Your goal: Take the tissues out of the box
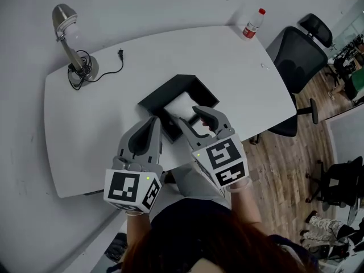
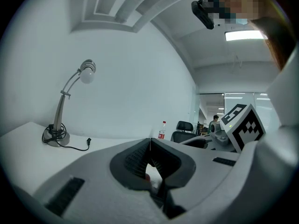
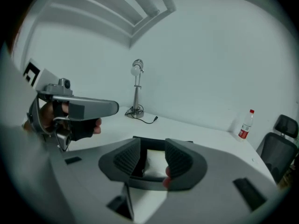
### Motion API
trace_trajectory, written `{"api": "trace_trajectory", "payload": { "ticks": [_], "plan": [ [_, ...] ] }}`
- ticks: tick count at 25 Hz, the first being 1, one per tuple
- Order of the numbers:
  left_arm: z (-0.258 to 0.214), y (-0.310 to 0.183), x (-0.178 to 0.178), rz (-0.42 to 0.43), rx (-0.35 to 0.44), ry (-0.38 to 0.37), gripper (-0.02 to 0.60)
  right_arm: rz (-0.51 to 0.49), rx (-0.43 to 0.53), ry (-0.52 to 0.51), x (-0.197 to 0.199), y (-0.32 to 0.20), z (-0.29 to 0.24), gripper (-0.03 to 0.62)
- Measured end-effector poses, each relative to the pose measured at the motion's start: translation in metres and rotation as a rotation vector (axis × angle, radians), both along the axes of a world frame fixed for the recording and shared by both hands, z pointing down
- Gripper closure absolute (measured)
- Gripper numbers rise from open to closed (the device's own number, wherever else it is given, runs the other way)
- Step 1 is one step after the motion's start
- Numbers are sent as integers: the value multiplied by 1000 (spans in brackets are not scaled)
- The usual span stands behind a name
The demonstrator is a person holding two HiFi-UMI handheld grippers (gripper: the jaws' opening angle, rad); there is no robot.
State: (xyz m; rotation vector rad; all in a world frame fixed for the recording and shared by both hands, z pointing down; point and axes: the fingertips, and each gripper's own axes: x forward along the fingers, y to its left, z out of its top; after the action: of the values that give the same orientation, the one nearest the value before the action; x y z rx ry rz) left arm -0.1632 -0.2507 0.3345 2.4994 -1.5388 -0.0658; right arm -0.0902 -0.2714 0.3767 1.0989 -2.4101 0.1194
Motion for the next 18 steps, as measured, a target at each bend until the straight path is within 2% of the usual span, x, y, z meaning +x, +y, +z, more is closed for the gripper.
{"api": "trace_trajectory", "payload": {
  "ticks": [6,18],
  "plan": [
    [11,-21,0,-4,-27,14,560,-46,-79,63,-7,-13,26,375],
    [22,-51,4,-10,-52,49,560,-78,-240,190,-7,-29,67,347]
  ]
}}
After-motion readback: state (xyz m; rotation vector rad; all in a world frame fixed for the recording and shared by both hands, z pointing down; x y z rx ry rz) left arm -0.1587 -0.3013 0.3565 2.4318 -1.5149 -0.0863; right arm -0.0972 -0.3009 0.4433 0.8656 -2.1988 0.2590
